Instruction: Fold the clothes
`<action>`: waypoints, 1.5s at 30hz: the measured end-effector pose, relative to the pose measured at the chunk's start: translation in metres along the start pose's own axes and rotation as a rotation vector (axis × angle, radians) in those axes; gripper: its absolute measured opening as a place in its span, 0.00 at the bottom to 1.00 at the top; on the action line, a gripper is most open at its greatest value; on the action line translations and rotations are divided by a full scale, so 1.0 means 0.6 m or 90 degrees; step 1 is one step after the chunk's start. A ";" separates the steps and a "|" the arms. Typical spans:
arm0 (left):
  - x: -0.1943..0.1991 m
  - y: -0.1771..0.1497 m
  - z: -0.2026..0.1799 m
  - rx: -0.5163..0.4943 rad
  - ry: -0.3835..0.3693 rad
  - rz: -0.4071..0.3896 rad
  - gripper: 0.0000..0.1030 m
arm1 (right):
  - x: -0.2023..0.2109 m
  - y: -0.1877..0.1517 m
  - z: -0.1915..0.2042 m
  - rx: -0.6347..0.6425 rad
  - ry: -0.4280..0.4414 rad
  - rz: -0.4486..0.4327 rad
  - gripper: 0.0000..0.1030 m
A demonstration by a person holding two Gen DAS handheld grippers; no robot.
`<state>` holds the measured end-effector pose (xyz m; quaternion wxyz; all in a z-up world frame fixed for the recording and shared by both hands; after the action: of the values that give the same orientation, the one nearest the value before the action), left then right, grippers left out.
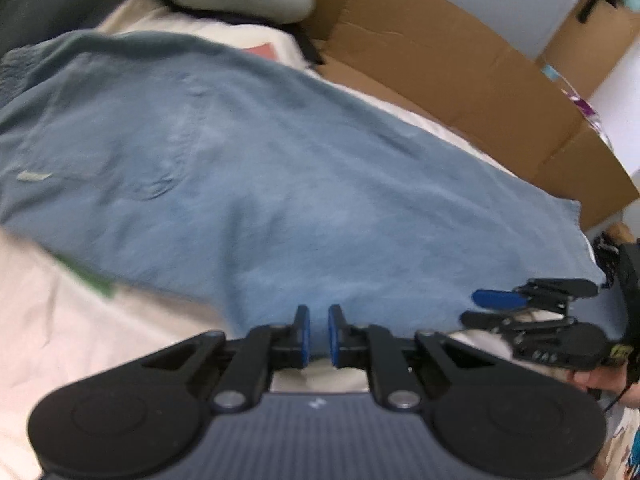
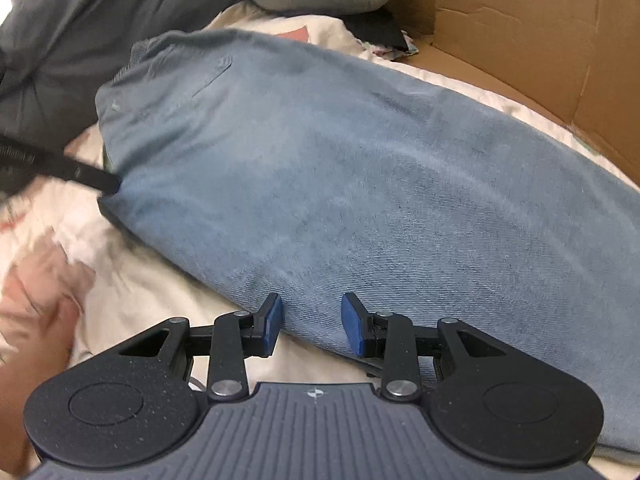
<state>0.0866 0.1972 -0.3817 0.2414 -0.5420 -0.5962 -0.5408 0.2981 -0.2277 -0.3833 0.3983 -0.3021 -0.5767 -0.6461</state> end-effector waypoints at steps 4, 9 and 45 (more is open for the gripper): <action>-0.039 -0.006 -0.003 -0.033 0.017 0.035 0.13 | 0.005 -0.001 -0.002 0.000 -0.008 0.003 0.39; -0.040 -0.018 0.018 -0.019 0.045 0.046 0.03 | 0.044 -0.016 -0.030 -0.034 -0.015 0.010 0.39; -0.010 -0.036 0.089 0.189 0.055 0.038 0.45 | 0.202 -0.271 -0.388 -0.655 -0.170 -0.098 0.39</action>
<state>0.0848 0.2468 -0.4111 0.3600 -0.4941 -0.6425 -0.4620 0.1130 -0.4744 -0.3978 0.0733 -0.4948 -0.2520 -0.8284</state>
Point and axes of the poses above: each gripper's, at about its wrist camera, not at the fingertips, and x roughly against the way its jaws point, z to its left, y to its top, the point moved 3 cm from there along -x, roughly the way its jaws point, and after that the axes turned 6 degrees about z, right-handed, at the moved point
